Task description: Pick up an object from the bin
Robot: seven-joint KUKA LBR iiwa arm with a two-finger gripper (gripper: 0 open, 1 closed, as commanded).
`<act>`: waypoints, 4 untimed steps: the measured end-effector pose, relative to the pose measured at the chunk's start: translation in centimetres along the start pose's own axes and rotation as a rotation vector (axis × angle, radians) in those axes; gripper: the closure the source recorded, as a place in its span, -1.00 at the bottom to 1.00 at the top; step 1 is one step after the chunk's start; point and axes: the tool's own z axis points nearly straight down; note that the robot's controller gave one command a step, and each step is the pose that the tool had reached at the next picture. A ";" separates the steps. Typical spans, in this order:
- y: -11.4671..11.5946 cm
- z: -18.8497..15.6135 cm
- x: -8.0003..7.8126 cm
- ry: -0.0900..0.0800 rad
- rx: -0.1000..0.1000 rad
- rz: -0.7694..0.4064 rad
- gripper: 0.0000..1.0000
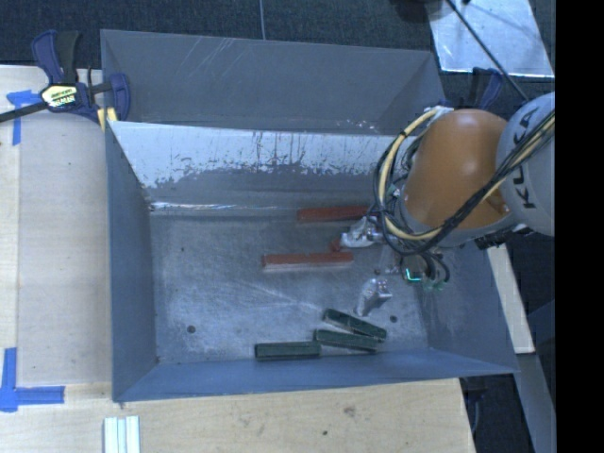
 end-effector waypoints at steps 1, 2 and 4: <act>0.0 -0.4 -0.2 -0.009 0.001 -0.001 -1.00; 2.6 5.7 -6.6 -0.038 0.002 -0.092 1.00; 1.9 -4.4 -5.6 -0.009 0.001 -0.149 1.00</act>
Offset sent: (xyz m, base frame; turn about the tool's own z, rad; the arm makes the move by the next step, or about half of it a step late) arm 0.0568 0.0269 -0.0669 -0.0942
